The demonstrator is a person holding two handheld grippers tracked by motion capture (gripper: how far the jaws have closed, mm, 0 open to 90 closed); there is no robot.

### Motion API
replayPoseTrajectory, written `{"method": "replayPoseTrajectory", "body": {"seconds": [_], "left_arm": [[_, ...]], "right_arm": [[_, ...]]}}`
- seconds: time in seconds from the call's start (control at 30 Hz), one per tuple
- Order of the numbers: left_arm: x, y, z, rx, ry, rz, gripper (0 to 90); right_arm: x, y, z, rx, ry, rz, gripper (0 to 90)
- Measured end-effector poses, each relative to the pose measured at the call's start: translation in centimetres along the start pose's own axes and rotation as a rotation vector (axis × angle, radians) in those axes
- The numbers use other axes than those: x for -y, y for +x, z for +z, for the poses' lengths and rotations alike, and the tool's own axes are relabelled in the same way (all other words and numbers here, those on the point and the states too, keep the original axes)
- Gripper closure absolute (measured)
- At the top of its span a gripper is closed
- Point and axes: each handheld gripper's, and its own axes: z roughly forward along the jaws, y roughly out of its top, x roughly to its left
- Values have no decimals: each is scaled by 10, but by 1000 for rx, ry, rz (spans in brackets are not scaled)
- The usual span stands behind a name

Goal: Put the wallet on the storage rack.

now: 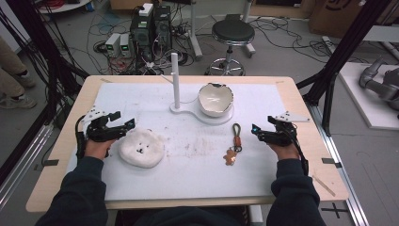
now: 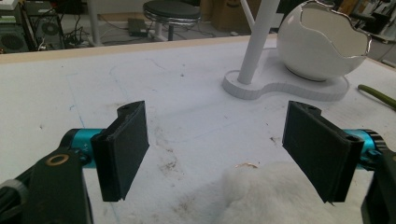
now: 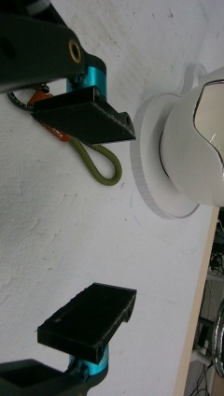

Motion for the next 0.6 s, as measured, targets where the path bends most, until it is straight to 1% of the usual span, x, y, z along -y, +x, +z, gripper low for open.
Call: {"method": "replayPoseTrajectory", "body": {"seconds": [0.07,0.2,0.23,0.27,0.3,0.33,0.4,0.43,0.47,0.5,0.53,0.57,0.6], "left_arm": [[1,0,1,-4,16,-1,224],[4,1,7,1,76,-12,225],[4,1,7,1,76,-12,224],[5,1,8,4,93,-10,224],[7,1,10,5,129,-6,224],[8,0,11,6,146,-4,224],[8,0,11,2,156,-1,224],[9,-1,12,-3,182,1,224],[10,-1,13,-12,192,2,219],[10,-1,13,-12,192,2,211],[11,-1,14,-12,209,3,211],[12,0,15,-8,237,-3,210],[12,0,15,-8,237,-3,210]], "right_arm": [[0,0,1,-1,2,0,211],[0,1,2,-10,1,-2,210],[0,1,2,-13,3,-1,211],[0,1,2,-13,3,-1,211],[0,0,2,-14,4,-3,210],[0,0,2,-14,5,-6,211],[0,1,2,-15,5,-8,211],[0,1,2,-14,4,-12,211],[0,1,2,-13,5,-9,211],[0,1,2,-13,5,-9,211],[0,1,1,-13,5,-9,211],[0,1,1,-19,7,-7,212],[0,1,1,-19,7,-7,212]]}}
